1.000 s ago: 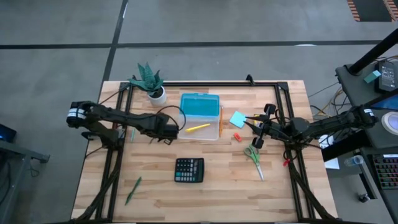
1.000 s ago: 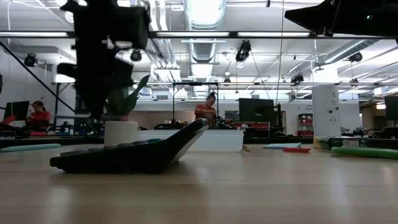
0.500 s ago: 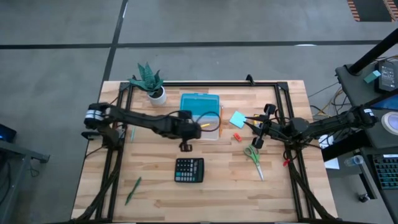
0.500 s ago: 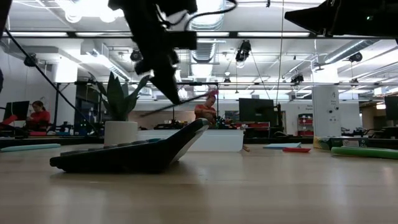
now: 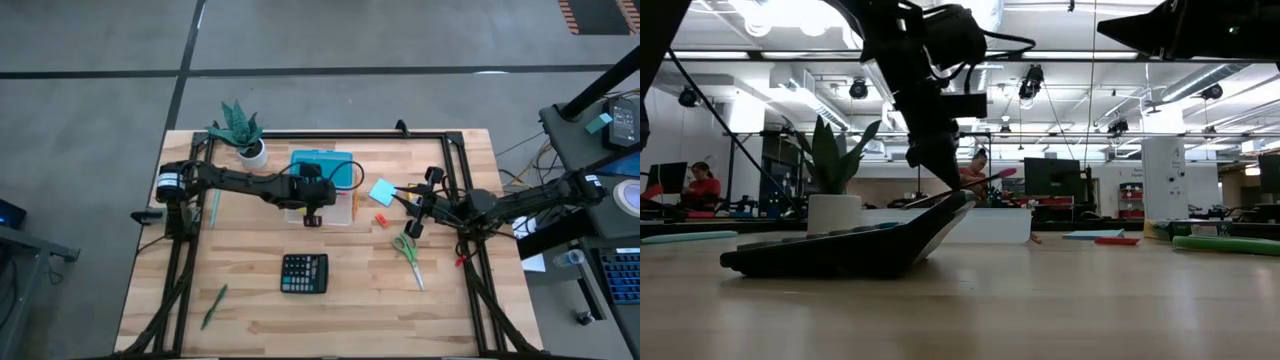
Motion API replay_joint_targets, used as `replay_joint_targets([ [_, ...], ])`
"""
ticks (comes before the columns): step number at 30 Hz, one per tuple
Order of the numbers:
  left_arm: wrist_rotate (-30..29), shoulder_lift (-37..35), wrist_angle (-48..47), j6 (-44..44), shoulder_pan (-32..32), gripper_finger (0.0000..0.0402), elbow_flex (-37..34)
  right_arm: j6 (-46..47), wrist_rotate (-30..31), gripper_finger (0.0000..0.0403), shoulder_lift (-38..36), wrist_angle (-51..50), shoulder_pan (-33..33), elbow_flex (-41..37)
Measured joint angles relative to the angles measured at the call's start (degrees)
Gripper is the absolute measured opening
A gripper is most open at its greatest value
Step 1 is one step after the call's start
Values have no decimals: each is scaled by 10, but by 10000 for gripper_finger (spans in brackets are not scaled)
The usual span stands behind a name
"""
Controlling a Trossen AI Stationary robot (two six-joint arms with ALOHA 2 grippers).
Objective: Pack school essentials
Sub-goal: Put the black pencil into the supply box
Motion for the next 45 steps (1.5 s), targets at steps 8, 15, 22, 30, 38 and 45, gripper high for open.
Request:
replay_joint_targets([
  [8, 18, 0, 26, 25, 7, 0, -2, 0, 2, 72, 0, -1, 0, 0],
  [15, 18, 0, 27, 25, 8, 0, -3, 0, 2, 72, 0, -1, 0, 0],
  [22, 18, 0, 29, 25, 8, 0, -3, 0, 2, 72, 0, -1, 0, 0],
  [30, 14, 0, 25, 44, 11, 0, -3, -1, 2, 72, 0, -1, 0, 0],
  [38, 16, 0, 25, 40, 12, 0, -3, -1, 2, 72, 0, -1, 0, 0],
  [45, 17, 0, 25, 39, 12, 45, -3, -8, 2, 72, 0, 0, 0, 0],
])
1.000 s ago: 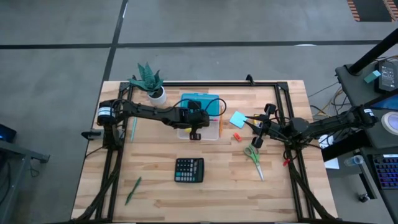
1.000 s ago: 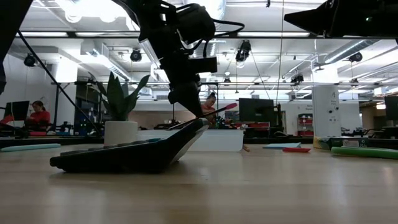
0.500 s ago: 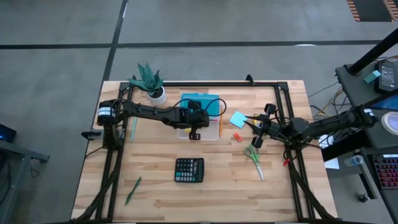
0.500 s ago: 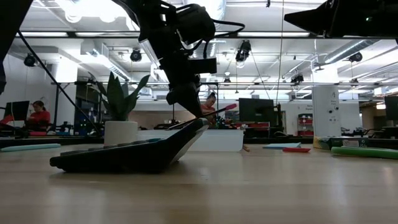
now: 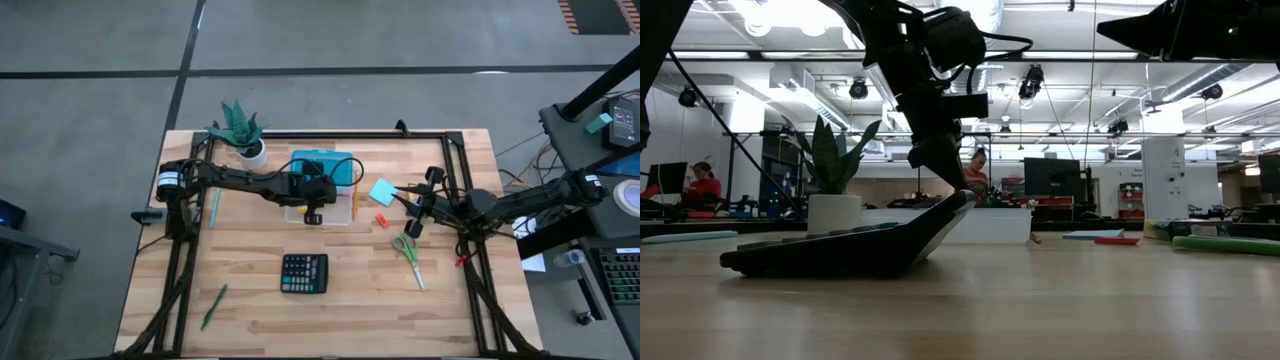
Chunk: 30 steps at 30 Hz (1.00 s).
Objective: Pack school essentials
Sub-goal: Put the black pencil into the supply box, then put the light blue pen into the supply box
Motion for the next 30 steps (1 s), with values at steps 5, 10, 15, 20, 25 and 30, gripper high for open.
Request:
replay_joint_targets([
  [5, 0, 0, 0, -15, 0, 93, 0, -21, 0, 72, 0, 7, 0, 0],
  [10, 0, 0, 1, -15, -2, 105, 0, -33, 1, 72, 0, 17, 0, 0],
  [15, 0, -7, 1, -45, -15, 105, 4, -37, 0, 72, 0, 18, 0, 0],
  [20, 0, -23, -4, -82, -42, 105, 3, -37, 0, 72, 0, 18, 0, 0],
  [25, -1, -34, -23, -166, -70, 105, 3, -37, 0, 72, 0, 18, 0, 0],
  [30, -1, -36, -87, -252, -94, 105, 3, -34, 0, 72, 0, 18, 0, 0],
])
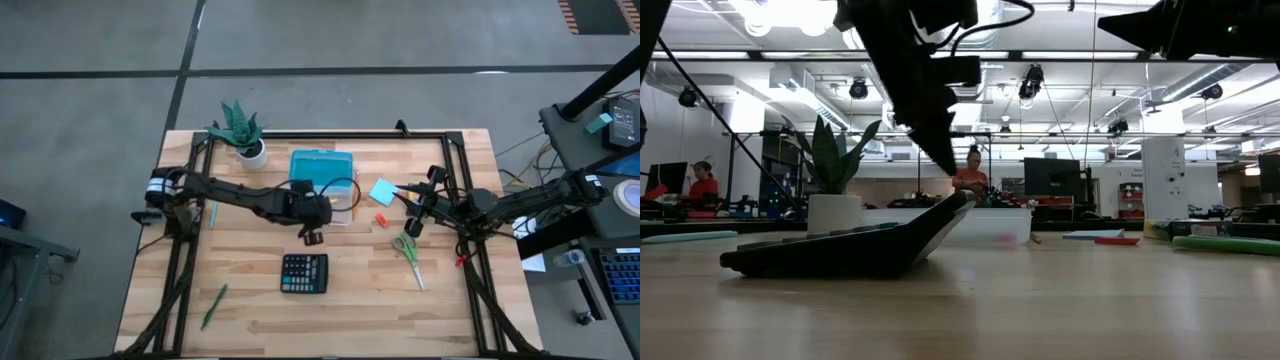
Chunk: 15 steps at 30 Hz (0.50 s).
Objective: Pack school essentials
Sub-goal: Put the light blue pen into the supply box
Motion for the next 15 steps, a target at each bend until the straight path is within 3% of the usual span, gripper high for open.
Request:
replay_joint_targets([
  [15, -8, -1, -338, -308, -18, 105, -2, 1, 0, 72, 0, 0, 0, 0],
])
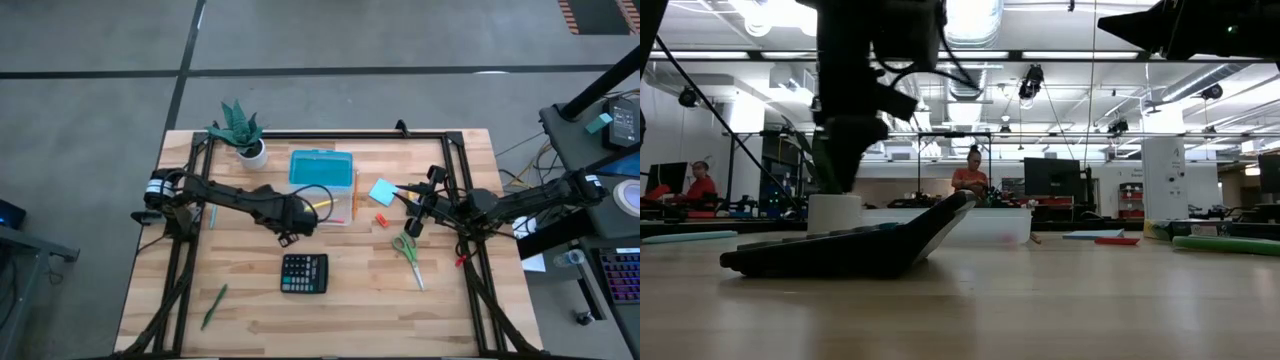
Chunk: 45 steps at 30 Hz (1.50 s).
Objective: Pack school essentials
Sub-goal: Put the light blue pen into the supply box
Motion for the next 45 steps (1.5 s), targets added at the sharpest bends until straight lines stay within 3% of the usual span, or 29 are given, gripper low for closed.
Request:
replay_joint_targets([
  [6, -28, -7, -100, -111, 0, 105, -2, 0, 0, 72, 0, 0, 0, 0],
  [11, -40, -44, -123, -171, 4, 105, -32, 0, 0, 72, 0, -1, 0, 1],
  [20, -36, -190, -85, -298, 48, 105, -193, 0, 0, 72, 0, -1, 0, 3],
  [27, -18, -270, -8, -310, 123, 105, -321, 1, 0, 72, 0, -1, 0, 3],
  [36, -19, -249, 10, -310, 198, 105, -379, 1, 0, 72, 2, -1, 0, 6],
  [45, -63, -178, 22, -310, 209, 105, -380, 1, 0, 72, 2, -4, 0, 6],
])
